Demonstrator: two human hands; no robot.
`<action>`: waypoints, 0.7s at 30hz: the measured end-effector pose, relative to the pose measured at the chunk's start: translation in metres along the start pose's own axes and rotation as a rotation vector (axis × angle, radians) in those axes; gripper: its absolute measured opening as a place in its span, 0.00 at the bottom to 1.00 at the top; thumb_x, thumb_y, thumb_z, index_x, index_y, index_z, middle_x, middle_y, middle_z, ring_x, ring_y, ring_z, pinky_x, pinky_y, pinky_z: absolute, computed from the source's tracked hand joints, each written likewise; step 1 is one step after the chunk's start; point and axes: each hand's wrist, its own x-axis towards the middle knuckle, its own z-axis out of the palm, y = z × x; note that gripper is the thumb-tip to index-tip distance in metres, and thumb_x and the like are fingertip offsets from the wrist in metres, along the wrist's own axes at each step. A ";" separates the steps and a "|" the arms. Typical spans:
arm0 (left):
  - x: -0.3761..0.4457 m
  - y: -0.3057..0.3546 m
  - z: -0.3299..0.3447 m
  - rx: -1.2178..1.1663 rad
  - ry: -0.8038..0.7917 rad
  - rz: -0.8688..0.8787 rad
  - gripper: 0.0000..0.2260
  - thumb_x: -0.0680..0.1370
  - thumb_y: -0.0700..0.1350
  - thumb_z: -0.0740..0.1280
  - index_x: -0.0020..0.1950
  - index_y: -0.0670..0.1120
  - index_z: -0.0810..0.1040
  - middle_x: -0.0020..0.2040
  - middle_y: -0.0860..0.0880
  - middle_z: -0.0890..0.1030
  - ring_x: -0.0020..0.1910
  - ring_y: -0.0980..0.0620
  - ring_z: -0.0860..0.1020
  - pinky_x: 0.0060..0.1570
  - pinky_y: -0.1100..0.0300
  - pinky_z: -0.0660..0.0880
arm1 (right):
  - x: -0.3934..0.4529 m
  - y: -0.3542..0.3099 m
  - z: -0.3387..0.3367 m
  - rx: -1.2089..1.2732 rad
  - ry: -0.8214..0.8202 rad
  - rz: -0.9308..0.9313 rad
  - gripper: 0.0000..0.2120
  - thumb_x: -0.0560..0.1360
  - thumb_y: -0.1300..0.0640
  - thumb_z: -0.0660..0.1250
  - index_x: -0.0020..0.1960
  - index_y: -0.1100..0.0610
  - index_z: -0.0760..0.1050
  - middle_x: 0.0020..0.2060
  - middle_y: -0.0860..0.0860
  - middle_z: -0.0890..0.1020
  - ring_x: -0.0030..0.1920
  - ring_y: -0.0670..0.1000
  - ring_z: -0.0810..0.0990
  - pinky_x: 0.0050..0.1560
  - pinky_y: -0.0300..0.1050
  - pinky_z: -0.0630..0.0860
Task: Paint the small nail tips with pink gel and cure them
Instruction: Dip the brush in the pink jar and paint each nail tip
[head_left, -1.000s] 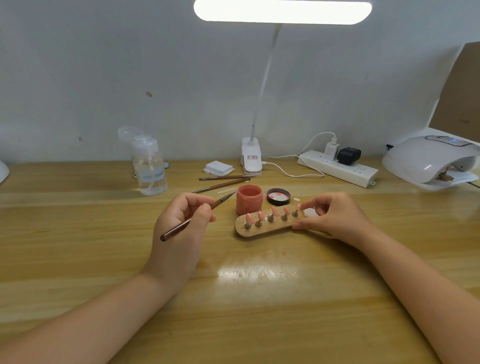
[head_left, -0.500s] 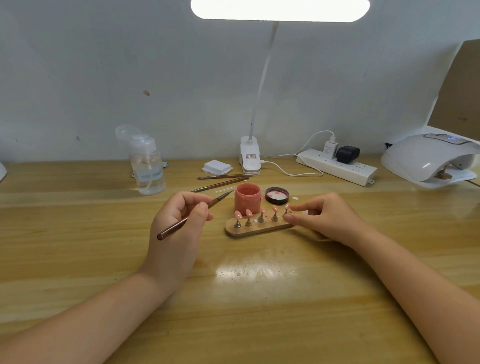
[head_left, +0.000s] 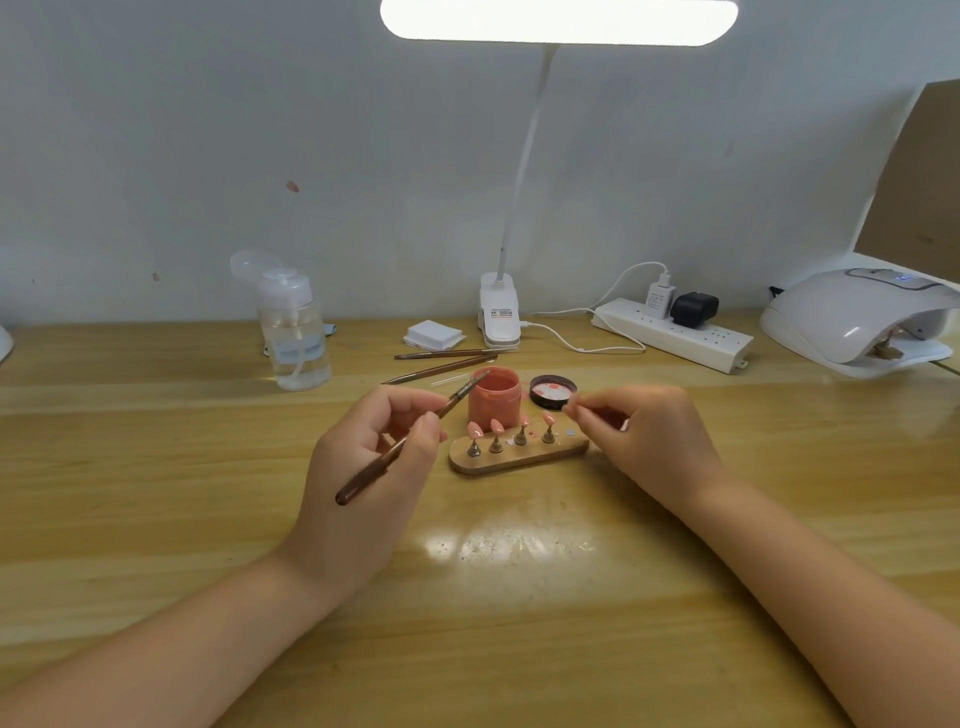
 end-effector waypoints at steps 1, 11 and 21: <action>-0.001 0.004 0.000 0.035 -0.015 0.047 0.06 0.74 0.51 0.64 0.50 0.57 0.78 0.43 0.56 0.82 0.43 0.58 0.79 0.41 0.72 0.72 | -0.001 -0.005 -0.001 0.078 0.073 -0.008 0.06 0.74 0.58 0.71 0.51 0.54 0.84 0.41 0.49 0.85 0.39 0.48 0.82 0.43 0.50 0.79; -0.006 0.017 0.002 0.133 -0.090 0.288 0.09 0.77 0.49 0.64 0.56 0.56 0.78 0.49 0.60 0.81 0.48 0.52 0.79 0.49 0.65 0.70 | -0.002 -0.046 0.006 0.604 0.193 0.078 0.08 0.72 0.61 0.73 0.51 0.55 0.83 0.41 0.48 0.85 0.40 0.48 0.83 0.41 0.39 0.80; -0.009 0.017 0.002 0.123 -0.082 0.233 0.07 0.75 0.49 0.62 0.48 0.54 0.78 0.41 0.56 0.81 0.45 0.54 0.78 0.47 0.68 0.70 | -0.004 -0.047 0.003 0.500 0.166 0.020 0.09 0.73 0.59 0.71 0.53 0.54 0.82 0.41 0.47 0.85 0.41 0.46 0.82 0.42 0.44 0.79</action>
